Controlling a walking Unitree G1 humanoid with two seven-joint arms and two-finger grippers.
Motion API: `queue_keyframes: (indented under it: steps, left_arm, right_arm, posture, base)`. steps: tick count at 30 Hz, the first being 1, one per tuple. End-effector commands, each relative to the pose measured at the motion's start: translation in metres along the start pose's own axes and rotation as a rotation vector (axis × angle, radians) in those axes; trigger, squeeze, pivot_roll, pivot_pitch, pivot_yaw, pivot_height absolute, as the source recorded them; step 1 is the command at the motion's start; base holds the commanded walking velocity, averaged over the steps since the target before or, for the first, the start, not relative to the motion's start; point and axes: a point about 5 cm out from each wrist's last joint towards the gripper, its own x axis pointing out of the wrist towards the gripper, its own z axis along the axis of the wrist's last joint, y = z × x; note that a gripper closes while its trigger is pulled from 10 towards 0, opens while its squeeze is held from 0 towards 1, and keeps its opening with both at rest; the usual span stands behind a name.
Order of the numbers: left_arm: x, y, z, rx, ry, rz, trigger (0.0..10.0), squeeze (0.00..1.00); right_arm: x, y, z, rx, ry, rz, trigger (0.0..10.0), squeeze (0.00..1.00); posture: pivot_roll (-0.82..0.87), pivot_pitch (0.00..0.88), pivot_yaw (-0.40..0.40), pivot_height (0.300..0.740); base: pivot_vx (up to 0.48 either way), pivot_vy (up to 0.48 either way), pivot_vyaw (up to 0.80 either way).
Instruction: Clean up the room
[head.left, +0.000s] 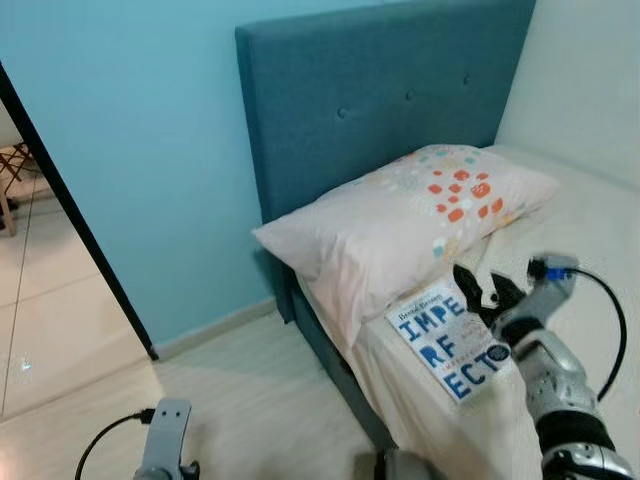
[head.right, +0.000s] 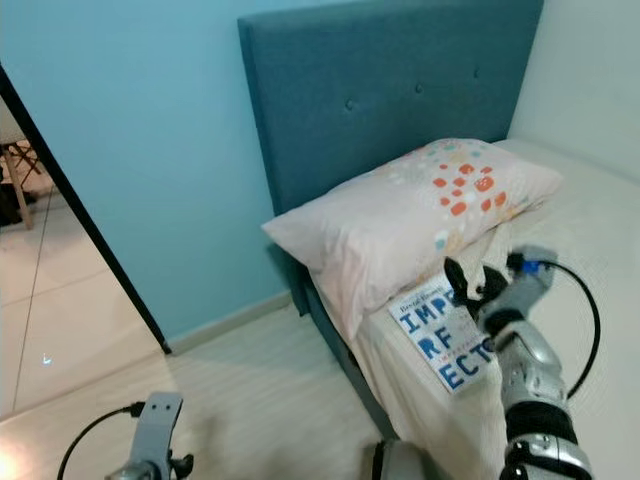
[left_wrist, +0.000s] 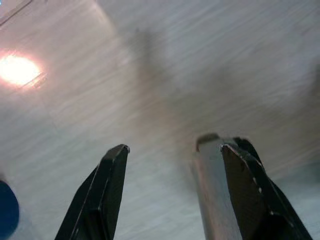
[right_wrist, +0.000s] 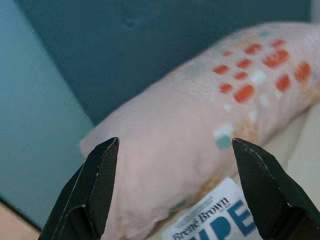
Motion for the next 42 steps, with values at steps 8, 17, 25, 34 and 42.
queue_keyframes:
  steps: [8,17,25,34,42]
  left_arm:
    - [0.0,-0.004,-0.001,-0.001,0.012,0.011,10.0,0.0]
    - [-0.001,-0.013,-0.01,0.025,0.042,-0.007,10.0,0.0]
    - [-0.003,-0.011,-0.025,0.002,0.099,0.006,10.0,0.0]
    - [-0.006,-0.014,-0.039,-0.002,0.139,0.001,10.0,0.0]
    - [-0.008,-0.015,-0.045,0.029,0.143,-0.013,10.0,0.0]
  right_arm:
    - [-0.017,0.037,-0.092,-0.113,0.406,0.08,10.0,0.0]
    - [-0.088,0.027,-0.168,-0.091,0.802,-0.124,10.0,0.0]
    - [-0.158,0.011,-0.201,-0.092,1.008,-0.306,10.0,0.0]
    - [-0.203,0.001,-0.213,-0.062,1.138,-0.463,10.0,0.0]
    - [-0.208,-0.002,-0.212,-0.077,1.149,-0.487,10.0,0.0]
  posture:
    - [-0.11,0.0,-0.022,0.665]
    - [-0.11,0.0,-0.02,0.7]
    - [-0.11,0.0,-0.04,0.735]
    - [-0.11,0.0,-0.05,0.735]
    - [-0.11,0.0,-0.055,0.735]
  base:
    - [0.0,0.0,0.0]
    - [0.0,0.0,0.0]
    - [0.0,0.0,0.0]
    - [-0.427,0.0,-0.33]
    - [-0.06,0.0,-0.73]
